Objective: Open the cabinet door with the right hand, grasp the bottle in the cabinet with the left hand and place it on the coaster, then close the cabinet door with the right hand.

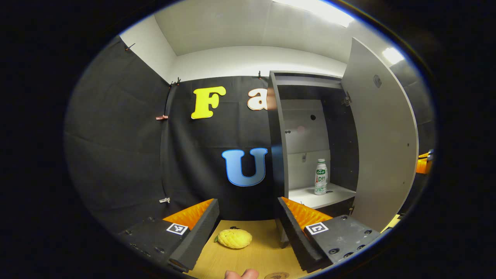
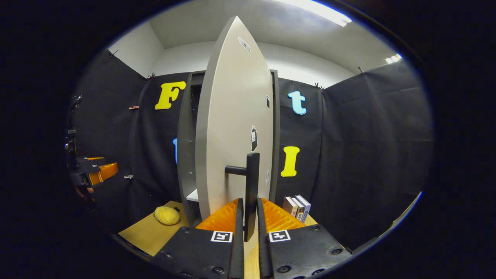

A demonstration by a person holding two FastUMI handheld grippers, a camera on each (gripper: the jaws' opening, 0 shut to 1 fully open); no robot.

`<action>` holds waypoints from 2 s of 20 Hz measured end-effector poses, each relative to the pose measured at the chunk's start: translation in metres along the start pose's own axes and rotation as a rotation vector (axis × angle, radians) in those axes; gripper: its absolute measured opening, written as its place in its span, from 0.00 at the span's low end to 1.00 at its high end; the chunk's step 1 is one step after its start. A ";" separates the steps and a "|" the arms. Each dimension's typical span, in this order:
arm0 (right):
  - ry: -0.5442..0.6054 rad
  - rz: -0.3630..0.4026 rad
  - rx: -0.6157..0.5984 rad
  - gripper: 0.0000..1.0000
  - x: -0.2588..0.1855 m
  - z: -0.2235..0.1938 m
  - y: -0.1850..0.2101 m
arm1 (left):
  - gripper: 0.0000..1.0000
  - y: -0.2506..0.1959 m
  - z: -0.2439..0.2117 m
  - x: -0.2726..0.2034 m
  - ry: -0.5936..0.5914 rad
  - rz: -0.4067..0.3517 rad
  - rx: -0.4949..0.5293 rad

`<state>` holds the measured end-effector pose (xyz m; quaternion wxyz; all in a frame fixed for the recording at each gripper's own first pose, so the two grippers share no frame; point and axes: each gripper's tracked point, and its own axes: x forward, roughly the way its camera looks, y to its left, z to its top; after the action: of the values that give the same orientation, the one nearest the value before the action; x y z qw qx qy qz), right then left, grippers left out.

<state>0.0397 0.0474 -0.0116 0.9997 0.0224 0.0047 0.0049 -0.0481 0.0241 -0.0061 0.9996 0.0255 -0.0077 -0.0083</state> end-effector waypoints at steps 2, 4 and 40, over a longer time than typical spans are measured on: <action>0.021 -0.006 0.004 0.20 -0.002 -0.004 -0.007 | 0.94 -0.006 0.000 0.004 0.003 -0.009 -0.002; 0.033 -0.011 0.030 0.20 -0.006 -0.005 -0.011 | 0.94 -0.011 -0.003 0.007 0.010 -0.015 -0.009; 0.053 0.015 0.094 0.49 -0.008 -0.016 -0.080 | 0.94 -0.238 0.003 0.132 0.031 -0.148 0.002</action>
<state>0.0328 -0.0323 -0.0309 0.9970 0.0692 0.0311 0.0128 0.0800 -0.2156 -0.0133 0.9962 0.0271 0.0099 -0.0817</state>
